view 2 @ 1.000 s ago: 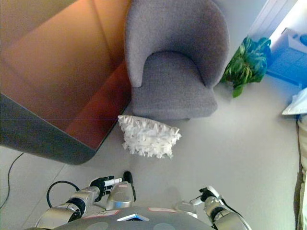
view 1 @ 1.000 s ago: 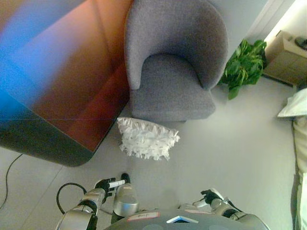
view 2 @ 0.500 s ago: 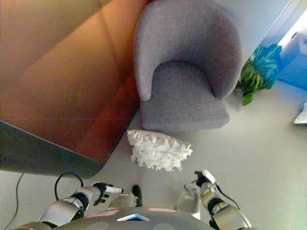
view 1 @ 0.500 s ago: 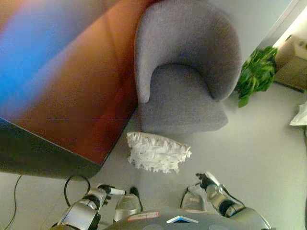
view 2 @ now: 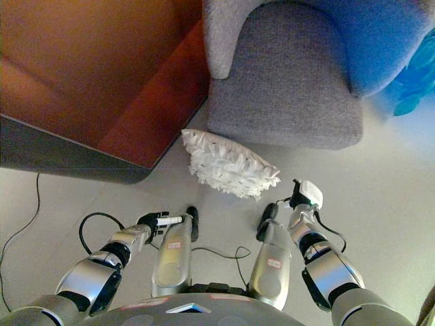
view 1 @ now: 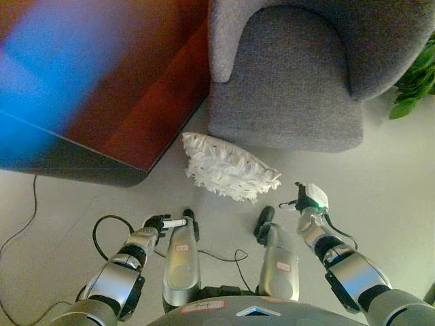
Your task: Pick up the pillow and put it on the sofa.
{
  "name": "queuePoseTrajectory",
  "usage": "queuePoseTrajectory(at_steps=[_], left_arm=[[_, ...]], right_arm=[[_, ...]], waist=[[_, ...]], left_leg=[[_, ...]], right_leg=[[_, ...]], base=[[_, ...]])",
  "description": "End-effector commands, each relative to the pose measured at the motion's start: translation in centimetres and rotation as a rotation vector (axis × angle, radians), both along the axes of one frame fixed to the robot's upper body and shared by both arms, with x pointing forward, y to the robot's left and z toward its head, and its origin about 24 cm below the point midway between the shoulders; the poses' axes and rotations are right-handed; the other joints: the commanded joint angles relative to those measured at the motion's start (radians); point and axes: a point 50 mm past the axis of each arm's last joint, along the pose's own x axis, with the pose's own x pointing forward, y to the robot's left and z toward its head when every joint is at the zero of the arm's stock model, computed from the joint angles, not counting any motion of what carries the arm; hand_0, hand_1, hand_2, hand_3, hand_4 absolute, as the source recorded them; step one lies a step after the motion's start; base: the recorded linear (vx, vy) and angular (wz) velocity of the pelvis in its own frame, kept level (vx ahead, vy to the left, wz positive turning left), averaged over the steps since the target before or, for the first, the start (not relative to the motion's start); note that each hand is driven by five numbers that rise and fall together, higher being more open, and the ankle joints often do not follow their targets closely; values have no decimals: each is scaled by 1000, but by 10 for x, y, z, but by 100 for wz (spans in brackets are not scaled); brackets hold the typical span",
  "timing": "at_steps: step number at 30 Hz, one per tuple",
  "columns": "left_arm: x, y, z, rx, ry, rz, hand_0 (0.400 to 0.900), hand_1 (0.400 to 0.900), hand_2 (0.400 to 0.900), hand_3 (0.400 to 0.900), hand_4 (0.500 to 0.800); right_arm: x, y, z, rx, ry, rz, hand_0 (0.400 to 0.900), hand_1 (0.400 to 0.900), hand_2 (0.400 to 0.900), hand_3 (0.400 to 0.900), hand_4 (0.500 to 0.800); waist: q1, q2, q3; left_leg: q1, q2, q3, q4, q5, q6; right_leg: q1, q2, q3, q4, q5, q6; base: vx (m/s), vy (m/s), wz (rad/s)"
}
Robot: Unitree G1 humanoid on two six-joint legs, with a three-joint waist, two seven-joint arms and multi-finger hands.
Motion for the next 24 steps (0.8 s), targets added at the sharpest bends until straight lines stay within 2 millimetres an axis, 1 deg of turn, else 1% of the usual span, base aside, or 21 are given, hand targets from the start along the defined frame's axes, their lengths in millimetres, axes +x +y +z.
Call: queuePoseTrajectory(at_steps=[1,4,7,10,17,20,24], left_arm=[[-59,9,-29,59,242,5,900,900,900,900,800],[-57,7,-29,43,246,22,900,900,900,900,800],[-57,6,-29,37,253,24,900,900,900,900,800],[-55,5,-28,29,253,29,900,900,900,900,800],[-58,4,-29,13,264,65,900,900,900,900,800],[-57,2,-29,-4,270,81,900,900,900,900,800],[-56,1,-28,-16,284,101,900,900,900,900,800]], right_arm=[[42,4,45,2,-227,12,900,900,900,900,800],[54,1,59,12,-254,15,900,900,900,900,800],[59,1,64,25,-260,19,900,900,900,900,800],[69,-1,77,34,-289,28,900,900,900,900,800],[84,-5,101,27,-327,46,900,900,900,900,800],[93,-9,116,14,-364,43,900,900,900,900,800],[106,-8,141,17,-421,50,900,900,900,900,800]], waist=[[23,18,37],[21,28,46],[21,36,50],[22,48,60],[19,66,71],[17,76,79],[15,89,86]], left_leg=[[-50,-33,-8,32,9,68],[-82,-31,-14,76,-4,65],[-107,-30,-18,107,-11,61],[-144,-28,-21,153,-23,59],[-212,-27,-33,253,-60,60],[-249,-28,-39,296,-71,62],[-311,-30,-48,345,-78,63]], right_leg=[[-1,-85,116,134,-38,0],[-42,-87,135,193,-62,-4],[-70,-92,145,226,-74,-5],[-111,-99,157,273,-87,-9],[-187,-103,188,371,-126,-19],[-229,-97,205,412,-139,-23],[-293,-81,226,462,-156,-29]], base=[[-18,38,8],[-3,38,5],[-5,33,5],[-29,52,4],[7,44,5],[1,48,3],[-18,32,5]])
